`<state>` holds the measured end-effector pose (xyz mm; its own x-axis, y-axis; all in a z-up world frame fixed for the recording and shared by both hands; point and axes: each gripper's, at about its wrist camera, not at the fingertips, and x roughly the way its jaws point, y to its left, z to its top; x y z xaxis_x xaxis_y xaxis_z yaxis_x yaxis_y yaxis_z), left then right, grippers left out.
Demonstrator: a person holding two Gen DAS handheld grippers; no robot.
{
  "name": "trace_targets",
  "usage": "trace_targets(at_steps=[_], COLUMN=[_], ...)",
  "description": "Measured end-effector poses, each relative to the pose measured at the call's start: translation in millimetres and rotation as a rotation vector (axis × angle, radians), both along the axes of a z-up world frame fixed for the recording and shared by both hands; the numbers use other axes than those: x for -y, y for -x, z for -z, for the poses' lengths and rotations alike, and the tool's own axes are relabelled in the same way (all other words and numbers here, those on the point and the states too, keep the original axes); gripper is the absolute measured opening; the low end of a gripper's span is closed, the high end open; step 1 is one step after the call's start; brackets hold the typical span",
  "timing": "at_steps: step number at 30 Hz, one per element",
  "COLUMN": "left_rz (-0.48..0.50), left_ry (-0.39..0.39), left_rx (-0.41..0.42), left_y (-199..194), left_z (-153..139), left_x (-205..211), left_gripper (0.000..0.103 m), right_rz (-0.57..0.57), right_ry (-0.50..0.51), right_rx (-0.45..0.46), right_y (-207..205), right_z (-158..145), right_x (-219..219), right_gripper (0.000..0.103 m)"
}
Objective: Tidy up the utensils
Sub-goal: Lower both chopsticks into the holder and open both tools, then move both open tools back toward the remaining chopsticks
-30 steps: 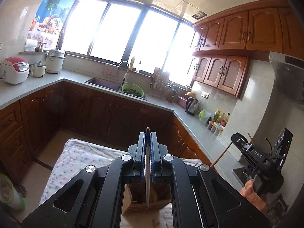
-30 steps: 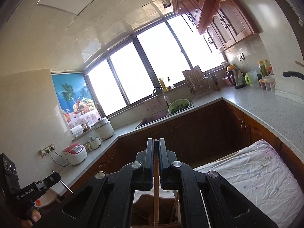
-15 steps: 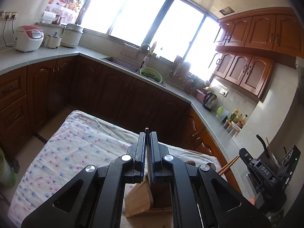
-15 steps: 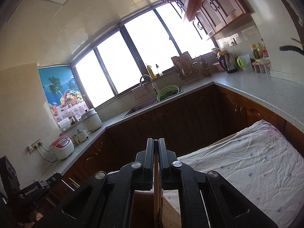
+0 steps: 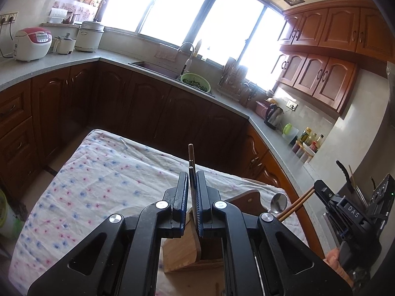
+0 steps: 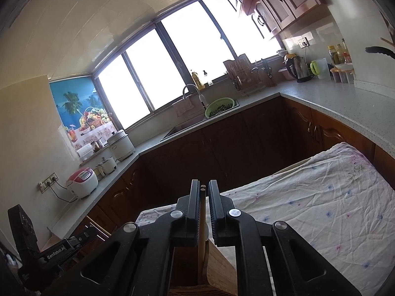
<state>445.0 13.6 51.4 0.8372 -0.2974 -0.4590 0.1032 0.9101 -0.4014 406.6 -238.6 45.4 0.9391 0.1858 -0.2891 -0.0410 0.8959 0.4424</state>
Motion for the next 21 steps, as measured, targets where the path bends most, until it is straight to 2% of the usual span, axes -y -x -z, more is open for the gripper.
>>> trace_targets(at_steps=[3,4,5,6,7,9,10,12,13,16,21], left_rz=[0.0,-0.011,-0.024,-0.037,-0.051,-0.075,-0.086,-0.111,-0.117,-0.129,-0.168], left_ry=[-0.011,-0.012,-0.007,0.002,0.006,0.001,0.005,0.021,0.027,0.048,0.093], left_rx=[-0.014,-0.017,-0.016,-0.011,-0.003,-0.012,-0.023,-0.039,-0.056,-0.134,-0.202], left_y=[1,3,6,11,17,26,31,42,47,62,95], left_z=[1,0,0,0,-1,-1,0,5,8,20,36], left_x=[1,0,-2,-5,-8,-14,-19,-30,-36,-53,-81], left_gripper=[0.018,0.036,0.06,0.069,0.076,0.085,0.094,0.098,0.099,0.099,0.099], right_rz=[-0.004,-0.003,-0.001,0.003,0.006,0.016,0.026,0.045,0.053,0.057,0.049], right_ry=[0.0,0.001,0.0,-0.002,-0.005,-0.013,-0.019,-0.028,-0.034,-0.051,-0.057], right_rx=[-0.008,-0.008,-0.005,0.001,0.012,0.032,0.038,0.048,0.052,0.035,-0.031], right_y=[1,2,3,6,9,18,22,34,41,59,89], right_z=[0,-1,-3,-5,-7,-12,-14,-15,-13,-6,13], right_x=[0,0,0,1,3,6,9,14,17,24,29], right_gripper=[0.012,0.017,0.022,0.038,0.049,0.057,0.068,0.083,0.086,0.086,0.086])
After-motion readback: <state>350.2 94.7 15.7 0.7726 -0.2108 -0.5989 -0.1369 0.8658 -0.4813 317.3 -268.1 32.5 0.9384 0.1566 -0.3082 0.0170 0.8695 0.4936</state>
